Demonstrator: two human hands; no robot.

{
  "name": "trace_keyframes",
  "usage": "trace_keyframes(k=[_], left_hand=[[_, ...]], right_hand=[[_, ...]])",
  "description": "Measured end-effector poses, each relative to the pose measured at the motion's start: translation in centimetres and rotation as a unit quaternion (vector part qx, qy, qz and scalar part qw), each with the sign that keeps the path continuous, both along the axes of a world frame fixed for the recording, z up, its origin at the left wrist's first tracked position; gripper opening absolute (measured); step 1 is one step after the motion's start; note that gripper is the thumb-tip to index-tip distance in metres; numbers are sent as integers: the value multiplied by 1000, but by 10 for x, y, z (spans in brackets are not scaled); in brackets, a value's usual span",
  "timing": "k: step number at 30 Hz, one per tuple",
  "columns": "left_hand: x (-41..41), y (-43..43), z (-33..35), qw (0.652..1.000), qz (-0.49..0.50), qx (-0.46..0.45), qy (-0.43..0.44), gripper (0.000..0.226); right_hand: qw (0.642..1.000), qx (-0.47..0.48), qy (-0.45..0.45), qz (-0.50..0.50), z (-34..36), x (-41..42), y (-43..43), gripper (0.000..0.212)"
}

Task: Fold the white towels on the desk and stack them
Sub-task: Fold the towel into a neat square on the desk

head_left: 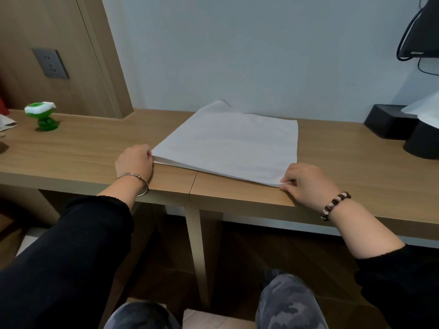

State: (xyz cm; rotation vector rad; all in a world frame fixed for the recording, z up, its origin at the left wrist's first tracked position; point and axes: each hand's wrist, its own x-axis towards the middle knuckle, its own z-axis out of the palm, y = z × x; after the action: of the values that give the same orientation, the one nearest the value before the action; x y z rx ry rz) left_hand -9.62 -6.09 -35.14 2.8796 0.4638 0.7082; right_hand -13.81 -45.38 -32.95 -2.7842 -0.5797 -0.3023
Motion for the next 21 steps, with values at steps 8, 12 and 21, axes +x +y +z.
trace_keyframes(k=[8, 12, 21], left_hand=[[-7, 12, 24, 903, -156, 383, 113, 9], [2, -22, 42, 883, -73, 404, 226, 28], [-11, -144, 24, 952, -248, -44, 172, 36]], right_hand=[[1000, -1, -18, -10, -2, -5, 3, 13], [1000, -13, -27, 0, -3, -7, 4, 13], [996, 27, -22, 84, -6, -32, 60, 20]])
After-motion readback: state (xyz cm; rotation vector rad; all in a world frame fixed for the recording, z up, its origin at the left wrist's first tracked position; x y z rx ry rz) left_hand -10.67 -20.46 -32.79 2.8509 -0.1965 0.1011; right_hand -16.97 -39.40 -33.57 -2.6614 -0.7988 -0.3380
